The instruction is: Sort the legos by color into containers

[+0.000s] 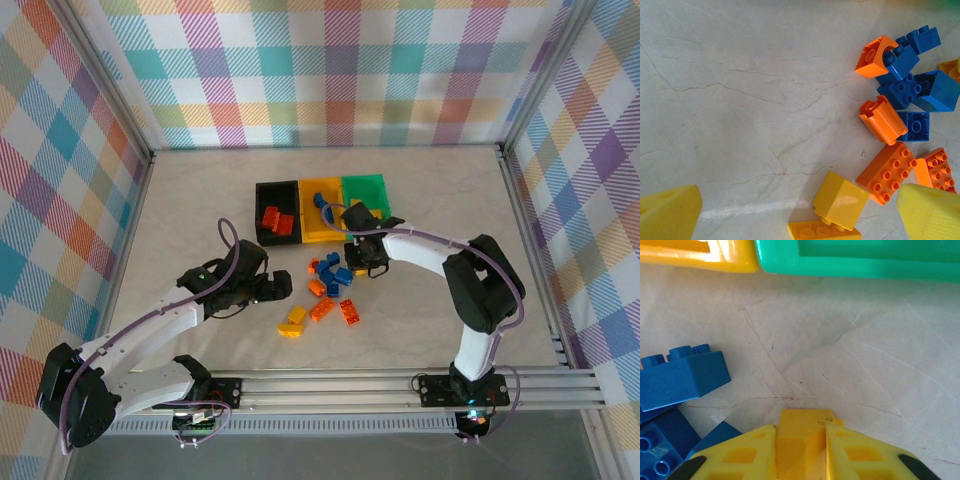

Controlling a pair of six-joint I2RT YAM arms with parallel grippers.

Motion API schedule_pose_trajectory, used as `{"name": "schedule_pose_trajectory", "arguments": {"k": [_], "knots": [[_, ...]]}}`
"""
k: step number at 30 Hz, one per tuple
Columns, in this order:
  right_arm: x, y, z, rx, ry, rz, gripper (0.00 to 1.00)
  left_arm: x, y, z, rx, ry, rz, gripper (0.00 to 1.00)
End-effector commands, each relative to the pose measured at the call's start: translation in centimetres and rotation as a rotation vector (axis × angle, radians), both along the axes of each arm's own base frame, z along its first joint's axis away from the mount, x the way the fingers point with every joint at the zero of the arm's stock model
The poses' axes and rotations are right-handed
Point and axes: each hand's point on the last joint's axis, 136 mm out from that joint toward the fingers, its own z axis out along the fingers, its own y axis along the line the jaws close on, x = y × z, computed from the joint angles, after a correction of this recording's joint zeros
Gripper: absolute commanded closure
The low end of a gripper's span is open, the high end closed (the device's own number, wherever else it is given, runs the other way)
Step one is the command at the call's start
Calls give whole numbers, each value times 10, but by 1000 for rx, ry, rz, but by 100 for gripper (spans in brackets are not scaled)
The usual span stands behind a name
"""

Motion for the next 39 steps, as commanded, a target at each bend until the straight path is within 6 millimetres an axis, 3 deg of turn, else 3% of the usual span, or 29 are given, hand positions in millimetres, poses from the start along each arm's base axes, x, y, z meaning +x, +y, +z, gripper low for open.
{"name": "schedule_pose_trajectory", "arguments": {"k": [1,13,17,21,25,34,37,39], "knots": [[-10,-17,-8,-49,25,-8,77,1,4,3,16,-4,13,0],[-3,-27,31,10,-66,-28,95,4,3,3,23,0,9,0],[5,-30,62,43,-119,-38,95,3,3,2,27,2,10,0],[34,-36,99,89,-184,-69,95,1,4,0,28,11,8,0],[72,-32,116,87,-229,-82,93,-2,3,-2,22,23,-2,0],[147,-30,104,52,-249,-137,91,-13,7,-8,38,61,-19,0],[164,-29,102,45,-247,-140,90,-16,7,-11,37,73,-25,0],[168,-27,102,52,-246,-135,82,-17,7,-14,38,80,-29,0]]}}
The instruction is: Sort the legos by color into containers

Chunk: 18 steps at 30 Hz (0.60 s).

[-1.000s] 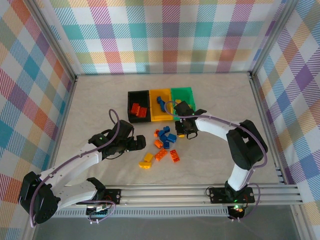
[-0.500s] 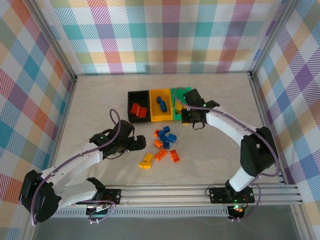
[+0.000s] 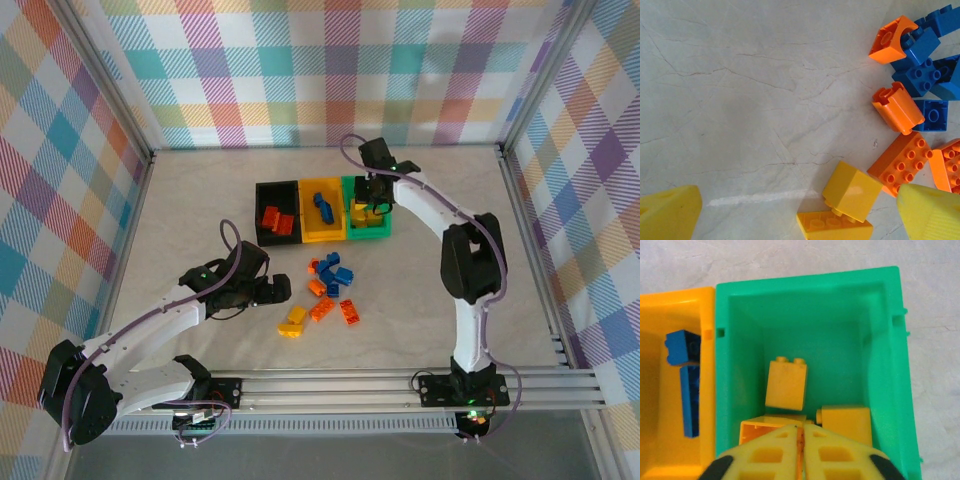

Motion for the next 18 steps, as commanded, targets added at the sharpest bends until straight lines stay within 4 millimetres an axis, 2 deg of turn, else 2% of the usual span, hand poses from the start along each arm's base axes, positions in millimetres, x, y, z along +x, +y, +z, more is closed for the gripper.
{"name": "schedule_pose_trajectory", "arguments": {"k": [1,4,6,9,13,18], "knots": [[8,-2,19,0,-25,11,78,-9,4,-6,12,33,-20,0],[5,-1,25,22,-37,14,63,-9,1,-7,5,41,-31,0],[1,-1,29,33,-49,16,50,-8,-2,-7,-1,44,-40,0],[-10,-3,35,52,-50,22,44,-8,-7,-5,-7,49,-61,0],[-39,-3,39,89,-55,37,42,-15,-13,-6,16,73,-109,0],[-84,-1,25,112,-24,68,39,-30,-24,-21,87,119,-205,0]]}}
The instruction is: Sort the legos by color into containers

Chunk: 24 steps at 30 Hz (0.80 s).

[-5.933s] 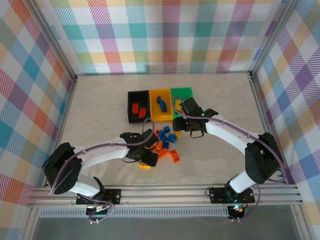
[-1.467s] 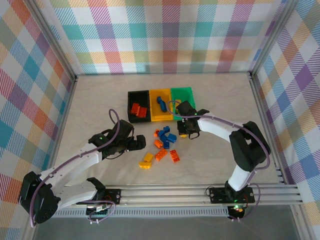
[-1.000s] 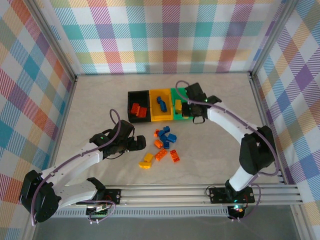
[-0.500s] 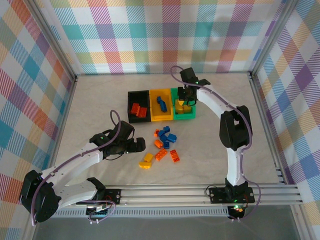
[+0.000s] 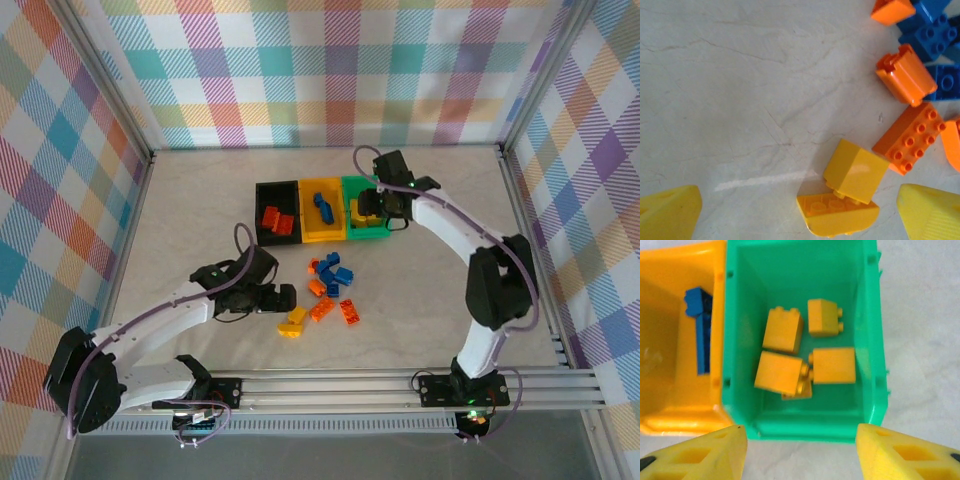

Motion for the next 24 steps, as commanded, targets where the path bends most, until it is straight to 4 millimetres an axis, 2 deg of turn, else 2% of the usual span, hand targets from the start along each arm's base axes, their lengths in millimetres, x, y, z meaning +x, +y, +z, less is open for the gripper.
{"name": "schedule_pose_trajectory", "arguments": {"k": [1,5,11,14,19,24], "knots": [[-22,9,1,56,-6,20,39,-9,-12,-5,45,29,-94,0],[-44,1,-8,75,12,7,38,0,-34,-10,100,27,-172,1],[-64,-12,-10,72,10,-13,38,33,-65,1,138,-34,-240,8],[-68,-17,-9,67,2,-23,38,46,-81,-7,148,-24,-267,12],[-73,-25,-7,59,-9,-34,38,63,-96,-27,202,2,-303,15],[-76,-30,-5,57,-18,-39,38,72,-105,-42,224,21,-316,27]]}}
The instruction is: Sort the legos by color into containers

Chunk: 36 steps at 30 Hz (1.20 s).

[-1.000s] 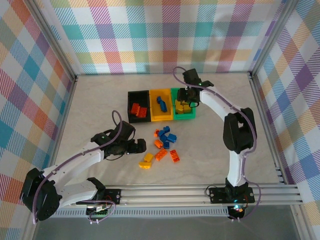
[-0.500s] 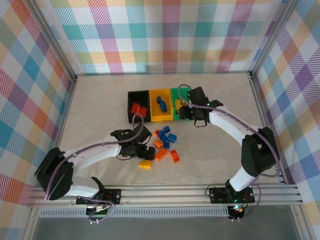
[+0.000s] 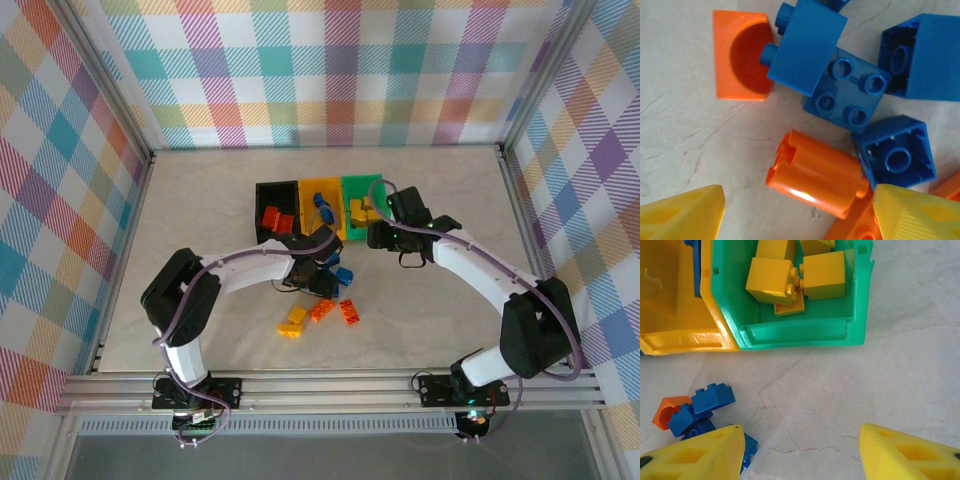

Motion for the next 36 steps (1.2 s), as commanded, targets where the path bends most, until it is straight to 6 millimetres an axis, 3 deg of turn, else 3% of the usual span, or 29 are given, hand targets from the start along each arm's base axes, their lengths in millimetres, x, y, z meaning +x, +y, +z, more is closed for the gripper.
{"name": "schedule_pose_trajectory", "arguments": {"k": [1,9,13,18,21,24,28,32,36], "knots": [[1,-6,9,9,-35,-22,38,8,-7,0,23,-18,-32,29],[3,-10,13,15,-48,-29,38,8,-6,-14,55,5,-39,46],[4,-10,13,16,-47,-33,38,6,-2,-13,61,-2,-34,55],[6,-11,14,18,-48,-36,38,7,10,7,16,-36,22,62],[6,-10,13,22,-45,-37,38,16,25,29,-50,-67,96,65],[6,-9,12,28,-42,-35,38,35,45,62,-99,-149,180,65],[4,-8,6,31,-25,-35,38,75,81,97,-138,-250,327,66],[3,-7,1,33,-11,-34,38,118,105,103,-116,-302,423,68],[0,-7,-2,37,2,-29,38,156,116,100,-89,-331,481,68]]}}
